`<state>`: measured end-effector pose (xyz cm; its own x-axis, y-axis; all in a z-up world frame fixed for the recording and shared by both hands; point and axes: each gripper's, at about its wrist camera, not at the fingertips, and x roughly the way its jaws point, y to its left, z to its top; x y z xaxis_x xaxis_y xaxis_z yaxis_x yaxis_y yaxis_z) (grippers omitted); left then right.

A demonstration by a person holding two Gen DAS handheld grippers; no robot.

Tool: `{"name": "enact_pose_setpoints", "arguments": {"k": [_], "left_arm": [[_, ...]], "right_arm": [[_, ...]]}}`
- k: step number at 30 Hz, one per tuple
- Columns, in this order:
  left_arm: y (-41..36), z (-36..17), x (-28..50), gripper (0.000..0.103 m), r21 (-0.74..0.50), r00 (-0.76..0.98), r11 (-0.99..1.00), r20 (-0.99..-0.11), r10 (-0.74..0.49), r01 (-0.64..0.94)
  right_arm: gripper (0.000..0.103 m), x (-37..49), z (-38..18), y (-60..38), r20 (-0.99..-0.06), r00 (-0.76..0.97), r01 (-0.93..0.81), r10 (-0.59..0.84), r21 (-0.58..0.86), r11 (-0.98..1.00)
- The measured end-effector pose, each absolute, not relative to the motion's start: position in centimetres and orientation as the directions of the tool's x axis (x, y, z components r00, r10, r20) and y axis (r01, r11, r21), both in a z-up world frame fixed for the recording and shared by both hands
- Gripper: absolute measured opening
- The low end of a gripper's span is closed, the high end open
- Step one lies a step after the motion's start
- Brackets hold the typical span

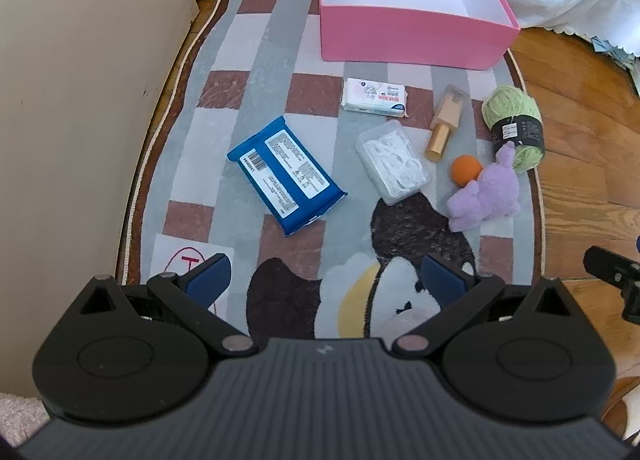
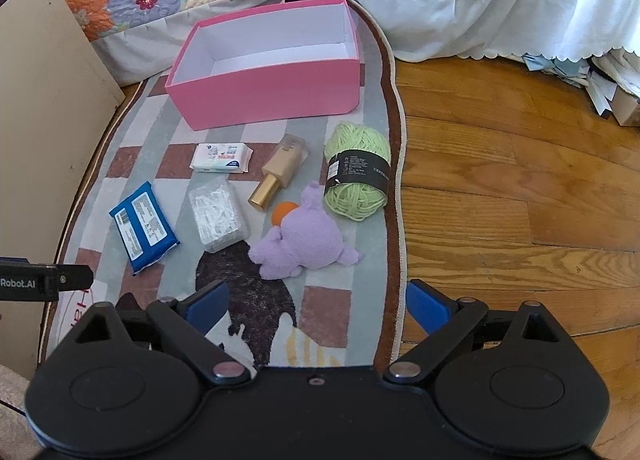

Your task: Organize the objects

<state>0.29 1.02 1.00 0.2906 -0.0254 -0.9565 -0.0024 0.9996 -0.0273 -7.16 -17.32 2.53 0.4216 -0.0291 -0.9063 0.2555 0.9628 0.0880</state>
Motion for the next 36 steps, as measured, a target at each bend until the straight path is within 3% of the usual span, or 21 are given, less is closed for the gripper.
{"name": "enact_pose_setpoints", "arguments": {"k": [11,17,36], "left_arm": [[1.1,1.7,0.2,0.103,-0.035,0.304,0.999,-0.952,-0.033,-0.001],[1.2,1.8,0.3,0.103,-0.097,0.283,0.995,-0.955,-0.094,0.000],[0.5,2.0,0.1,0.103,-0.094,0.280,0.995,-0.955,-0.099,0.029]], "right_arm": [[0.097,-7.7,3.2,-17.5,-0.898,0.437,0.263,-0.050,0.074,0.962],[0.097,-8.1,3.4,-17.6,-0.894,0.444,0.266,-0.057,0.071,0.961],[0.097,-8.6,3.5,-16.9,-0.892,0.449,0.240,-0.055,0.061,0.969]]}}
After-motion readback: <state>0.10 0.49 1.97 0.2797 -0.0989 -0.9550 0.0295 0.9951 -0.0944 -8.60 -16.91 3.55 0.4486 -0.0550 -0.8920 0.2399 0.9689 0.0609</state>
